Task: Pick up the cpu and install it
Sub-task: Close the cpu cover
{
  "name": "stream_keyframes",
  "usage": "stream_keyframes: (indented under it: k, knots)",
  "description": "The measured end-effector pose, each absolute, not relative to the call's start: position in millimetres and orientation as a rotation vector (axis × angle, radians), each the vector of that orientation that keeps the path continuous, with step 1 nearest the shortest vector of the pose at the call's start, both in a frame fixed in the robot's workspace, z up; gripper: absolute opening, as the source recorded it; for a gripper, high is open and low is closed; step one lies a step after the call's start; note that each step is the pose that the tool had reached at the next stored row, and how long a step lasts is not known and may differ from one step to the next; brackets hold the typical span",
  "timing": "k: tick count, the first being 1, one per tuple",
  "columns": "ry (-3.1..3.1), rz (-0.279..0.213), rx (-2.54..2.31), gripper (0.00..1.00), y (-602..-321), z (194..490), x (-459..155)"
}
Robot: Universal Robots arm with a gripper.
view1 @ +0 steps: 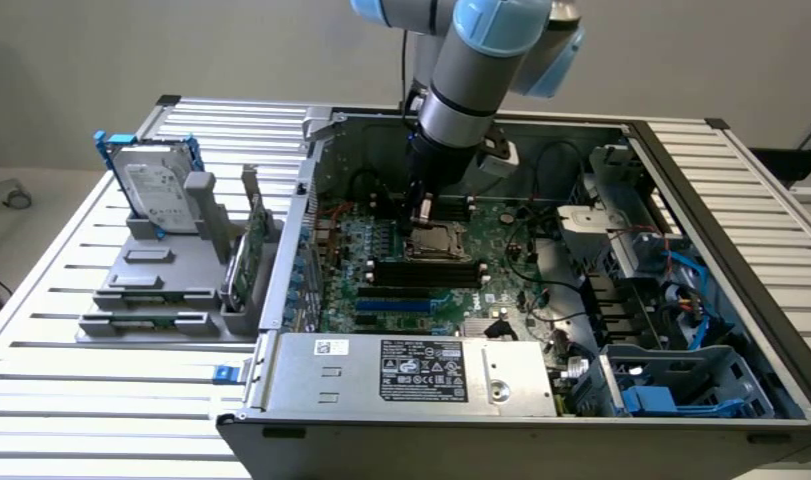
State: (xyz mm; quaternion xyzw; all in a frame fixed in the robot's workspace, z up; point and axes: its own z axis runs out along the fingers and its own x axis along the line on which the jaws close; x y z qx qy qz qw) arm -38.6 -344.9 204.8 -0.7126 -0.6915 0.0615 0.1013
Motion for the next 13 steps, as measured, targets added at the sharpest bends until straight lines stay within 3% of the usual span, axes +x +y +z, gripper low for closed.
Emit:
stream_keyframes:
  k: [13]
  knots:
    - [-2.031, 0.169, -2.105, 0.11, -350, 220, -55]
